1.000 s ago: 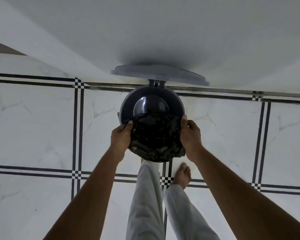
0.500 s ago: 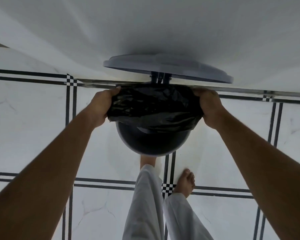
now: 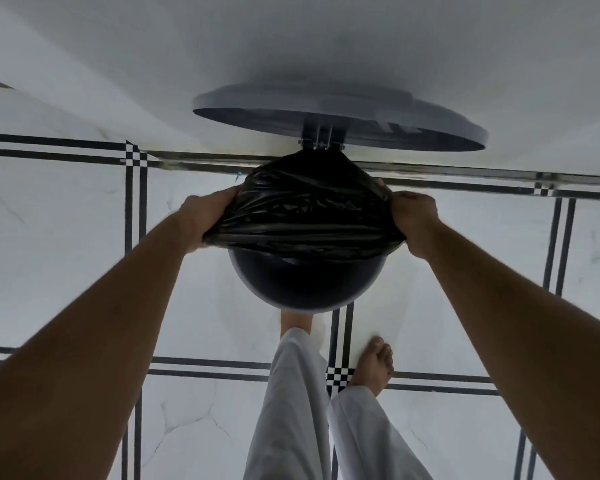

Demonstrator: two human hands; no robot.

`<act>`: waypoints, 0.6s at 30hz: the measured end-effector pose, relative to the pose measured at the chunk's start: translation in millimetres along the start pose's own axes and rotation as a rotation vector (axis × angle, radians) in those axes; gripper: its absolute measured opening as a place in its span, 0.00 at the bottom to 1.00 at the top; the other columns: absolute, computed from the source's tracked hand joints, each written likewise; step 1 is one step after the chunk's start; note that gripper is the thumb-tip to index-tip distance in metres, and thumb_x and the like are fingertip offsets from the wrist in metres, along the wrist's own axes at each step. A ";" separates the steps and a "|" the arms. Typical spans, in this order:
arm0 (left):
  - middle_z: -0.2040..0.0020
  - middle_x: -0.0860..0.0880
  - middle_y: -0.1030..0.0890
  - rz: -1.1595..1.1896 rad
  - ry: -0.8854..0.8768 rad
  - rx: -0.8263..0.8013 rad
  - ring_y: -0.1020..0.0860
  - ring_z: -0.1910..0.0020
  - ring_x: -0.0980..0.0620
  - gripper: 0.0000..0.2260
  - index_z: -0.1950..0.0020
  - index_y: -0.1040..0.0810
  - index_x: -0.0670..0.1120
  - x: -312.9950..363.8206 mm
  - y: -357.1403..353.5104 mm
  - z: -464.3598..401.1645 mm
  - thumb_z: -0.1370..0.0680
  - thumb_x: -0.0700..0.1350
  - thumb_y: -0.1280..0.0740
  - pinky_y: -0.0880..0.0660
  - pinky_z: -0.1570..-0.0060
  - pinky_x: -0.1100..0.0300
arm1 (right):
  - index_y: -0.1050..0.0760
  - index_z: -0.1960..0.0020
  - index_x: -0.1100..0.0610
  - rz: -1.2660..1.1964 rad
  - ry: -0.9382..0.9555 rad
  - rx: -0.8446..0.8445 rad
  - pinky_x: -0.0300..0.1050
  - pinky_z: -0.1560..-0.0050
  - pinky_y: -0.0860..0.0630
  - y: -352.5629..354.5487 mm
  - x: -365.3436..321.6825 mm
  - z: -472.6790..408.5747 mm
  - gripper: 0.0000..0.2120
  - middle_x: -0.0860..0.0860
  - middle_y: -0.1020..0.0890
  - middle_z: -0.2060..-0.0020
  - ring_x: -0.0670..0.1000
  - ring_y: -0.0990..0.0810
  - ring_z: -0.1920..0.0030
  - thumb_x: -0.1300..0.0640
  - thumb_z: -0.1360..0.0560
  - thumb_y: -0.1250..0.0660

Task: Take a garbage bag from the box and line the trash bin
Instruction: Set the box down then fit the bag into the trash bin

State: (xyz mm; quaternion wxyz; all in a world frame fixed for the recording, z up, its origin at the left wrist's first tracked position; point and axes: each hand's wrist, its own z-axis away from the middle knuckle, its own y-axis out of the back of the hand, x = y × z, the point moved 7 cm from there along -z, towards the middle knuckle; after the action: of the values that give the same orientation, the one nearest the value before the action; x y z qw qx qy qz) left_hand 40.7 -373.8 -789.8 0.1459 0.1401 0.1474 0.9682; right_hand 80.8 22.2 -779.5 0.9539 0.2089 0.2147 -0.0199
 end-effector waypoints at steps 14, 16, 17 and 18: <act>0.49 0.50 0.12 0.750 0.114 -0.324 0.14 0.42 0.49 0.11 0.52 0.11 0.53 -121.1 -24.2 84.3 0.14 0.52 0.31 0.22 0.32 0.49 | 0.14 0.43 0.49 -0.524 -0.307 0.035 0.44 0.45 0.26 7.2 94.9 79.5 0.10 0.46 0.13 0.46 0.51 0.15 0.37 0.44 0.19 0.23; 0.46 0.49 0.10 0.822 0.123 -0.303 0.11 0.44 0.49 0.12 0.51 0.12 0.52 -127.0 -30.9 89.1 0.13 0.53 0.32 0.22 0.32 0.48 | 0.15 0.39 0.50 -0.644 -0.332 0.013 0.42 0.45 0.22 1.2 96.7 81.8 0.10 0.45 0.11 0.44 0.47 0.13 0.42 0.46 0.16 0.26; 0.46 0.49 0.10 0.831 0.127 -0.294 0.10 0.46 0.49 0.12 0.50 0.13 0.52 -128.3 -36.0 90.0 0.13 0.53 0.32 0.22 0.32 0.47 | 0.15 0.38 0.51 -0.678 -0.333 0.006 0.42 0.46 0.21 -0.3 98.0 80.5 0.10 0.46 0.11 0.45 0.47 0.13 0.46 0.47 0.16 0.27; 0.46 0.48 0.10 0.830 0.131 -0.286 0.10 0.49 0.50 0.12 0.49 0.13 0.51 -129.3 -41.3 89.1 0.12 0.53 0.33 0.21 0.33 0.47 | 0.15 0.38 0.52 -0.684 -0.337 -0.001 0.42 0.47 0.19 -1.8 99.7 79.2 0.10 0.47 0.11 0.47 0.47 0.13 0.49 0.48 0.15 0.28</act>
State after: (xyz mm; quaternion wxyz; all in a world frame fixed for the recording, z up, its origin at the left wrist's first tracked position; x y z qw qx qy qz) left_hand 197.4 -356.1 -751.0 -0.2467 0.1039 -0.0480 0.9623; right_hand 202.7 -6.5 -756.9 0.9142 0.1183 0.1124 -0.3710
